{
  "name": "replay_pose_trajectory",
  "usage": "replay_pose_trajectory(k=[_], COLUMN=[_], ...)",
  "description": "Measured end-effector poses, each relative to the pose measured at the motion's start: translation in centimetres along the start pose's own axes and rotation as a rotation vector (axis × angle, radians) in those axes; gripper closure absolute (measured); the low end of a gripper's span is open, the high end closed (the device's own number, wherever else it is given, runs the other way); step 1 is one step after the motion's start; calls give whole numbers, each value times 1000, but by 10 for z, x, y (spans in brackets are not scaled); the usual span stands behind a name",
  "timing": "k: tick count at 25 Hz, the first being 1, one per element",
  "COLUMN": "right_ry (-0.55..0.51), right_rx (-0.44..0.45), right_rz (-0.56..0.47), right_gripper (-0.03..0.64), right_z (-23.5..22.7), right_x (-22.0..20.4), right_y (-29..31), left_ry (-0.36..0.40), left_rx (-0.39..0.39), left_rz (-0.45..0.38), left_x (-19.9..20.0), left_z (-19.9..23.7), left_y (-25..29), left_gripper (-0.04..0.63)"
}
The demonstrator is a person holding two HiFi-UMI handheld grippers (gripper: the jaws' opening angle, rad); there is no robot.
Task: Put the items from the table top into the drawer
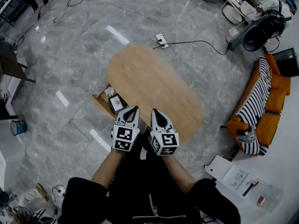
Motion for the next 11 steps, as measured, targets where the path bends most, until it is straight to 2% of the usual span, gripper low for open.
replay_pose_trajectory(k=[5, 11], right_ry=[-21, -53], right_rx=[9, 50], right_rz=[4, 38], right_gripper=[609, 611], right_z=[2, 21], right_x=[1, -4], right_y=[1, -11], left_ry=[4, -39], left_rx=[10, 10], left_rz=[22, 63], left_x=[-1, -14], left_z=[2, -2], left_y=[1, -17], left_gripper=[581, 581])
Point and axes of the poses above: the fingertips, and each gripper's own axes: y forward along the fingers, z to its left, x out of its top, the point moved 9 cm from there along -y, backward along the fingers
